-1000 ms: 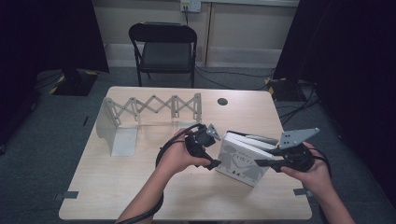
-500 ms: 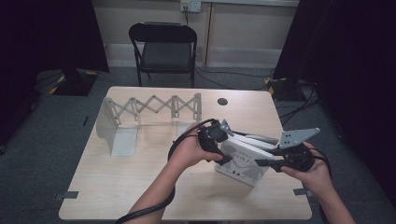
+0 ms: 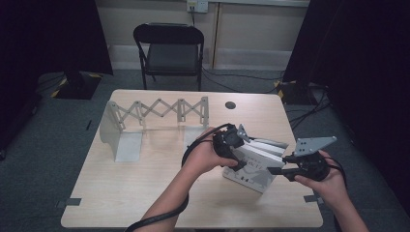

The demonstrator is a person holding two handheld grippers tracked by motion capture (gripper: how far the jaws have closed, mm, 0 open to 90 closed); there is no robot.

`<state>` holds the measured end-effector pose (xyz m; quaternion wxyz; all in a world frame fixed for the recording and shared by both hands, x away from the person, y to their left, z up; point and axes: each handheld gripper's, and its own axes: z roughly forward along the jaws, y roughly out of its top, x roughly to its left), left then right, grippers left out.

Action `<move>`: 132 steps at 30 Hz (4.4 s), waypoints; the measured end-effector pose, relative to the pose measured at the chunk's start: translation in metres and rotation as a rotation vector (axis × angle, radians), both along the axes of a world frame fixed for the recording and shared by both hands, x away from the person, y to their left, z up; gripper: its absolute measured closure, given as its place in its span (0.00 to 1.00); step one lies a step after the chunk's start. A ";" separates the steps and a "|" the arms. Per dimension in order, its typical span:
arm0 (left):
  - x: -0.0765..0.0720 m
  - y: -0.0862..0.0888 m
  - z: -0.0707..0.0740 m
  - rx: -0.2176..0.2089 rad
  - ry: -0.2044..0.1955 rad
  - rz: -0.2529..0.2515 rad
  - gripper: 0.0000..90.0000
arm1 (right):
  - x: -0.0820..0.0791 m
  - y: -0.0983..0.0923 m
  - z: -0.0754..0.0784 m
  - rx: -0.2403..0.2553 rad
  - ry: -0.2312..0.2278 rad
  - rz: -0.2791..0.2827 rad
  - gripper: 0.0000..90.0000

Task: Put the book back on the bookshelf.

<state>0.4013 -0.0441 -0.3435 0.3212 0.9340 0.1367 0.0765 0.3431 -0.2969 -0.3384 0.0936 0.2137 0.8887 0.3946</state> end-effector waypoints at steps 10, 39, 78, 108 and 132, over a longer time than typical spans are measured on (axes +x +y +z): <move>-0.007 0.001 0.003 0.005 0.011 0.002 0.32 | 0.000 -0.014 -0.006 0.044 0.000 -0.030 0.71; -0.023 -0.007 0.020 0.063 0.055 -0.029 0.43 | 0.006 -0.028 -0.020 0.075 -0.018 -0.117 0.59; 0.001 -0.053 0.027 0.108 0.102 -0.079 0.44 | 0.004 -0.023 -0.034 0.079 -0.005 -0.130 0.50; -0.017 -0.036 0.031 0.176 0.128 -0.006 0.57 | 0.004 -0.014 -0.045 0.085 0.005 -0.111 0.48; -0.011 -0.039 0.023 0.173 0.154 -0.008 0.53 | 0.003 -0.014 -0.052 0.096 0.021 -0.111 0.48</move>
